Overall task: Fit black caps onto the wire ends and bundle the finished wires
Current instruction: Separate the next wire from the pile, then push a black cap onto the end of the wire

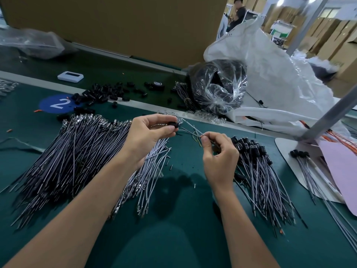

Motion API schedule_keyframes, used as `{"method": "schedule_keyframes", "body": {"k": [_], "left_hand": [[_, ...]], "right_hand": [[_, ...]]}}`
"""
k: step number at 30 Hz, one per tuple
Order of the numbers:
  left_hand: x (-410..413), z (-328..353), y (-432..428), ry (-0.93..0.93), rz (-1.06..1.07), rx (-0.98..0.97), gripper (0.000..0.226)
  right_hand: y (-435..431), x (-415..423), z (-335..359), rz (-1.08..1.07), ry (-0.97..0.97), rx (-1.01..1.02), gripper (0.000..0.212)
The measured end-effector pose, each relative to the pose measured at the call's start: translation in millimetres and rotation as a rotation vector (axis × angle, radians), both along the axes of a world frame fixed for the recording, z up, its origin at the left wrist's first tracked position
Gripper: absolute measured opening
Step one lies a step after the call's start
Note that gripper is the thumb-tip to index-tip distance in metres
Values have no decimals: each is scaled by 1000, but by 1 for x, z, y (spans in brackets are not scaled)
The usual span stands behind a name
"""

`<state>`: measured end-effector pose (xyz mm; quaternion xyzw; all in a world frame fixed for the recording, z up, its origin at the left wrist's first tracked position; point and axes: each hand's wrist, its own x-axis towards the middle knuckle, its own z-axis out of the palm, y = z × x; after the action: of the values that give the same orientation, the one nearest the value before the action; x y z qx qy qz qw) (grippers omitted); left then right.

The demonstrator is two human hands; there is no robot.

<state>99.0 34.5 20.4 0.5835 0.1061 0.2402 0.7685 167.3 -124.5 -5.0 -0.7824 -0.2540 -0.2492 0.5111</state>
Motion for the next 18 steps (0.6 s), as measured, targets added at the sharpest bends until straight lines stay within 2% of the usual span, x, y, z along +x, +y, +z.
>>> {"method": "schedule_keyframes", "body": {"k": [5,11,18], "left_hand": [[0,0,1,4,10,60,26],[-1,-2,-2,53,-16,234,30],[-2,-2,-3,46,-6,270,28]], "right_hand": [[0,0,0,3,-22,-63,6],[2,0,-2,4,-7,-55,6],[3,0,-2,44,26,-67,5]]}}
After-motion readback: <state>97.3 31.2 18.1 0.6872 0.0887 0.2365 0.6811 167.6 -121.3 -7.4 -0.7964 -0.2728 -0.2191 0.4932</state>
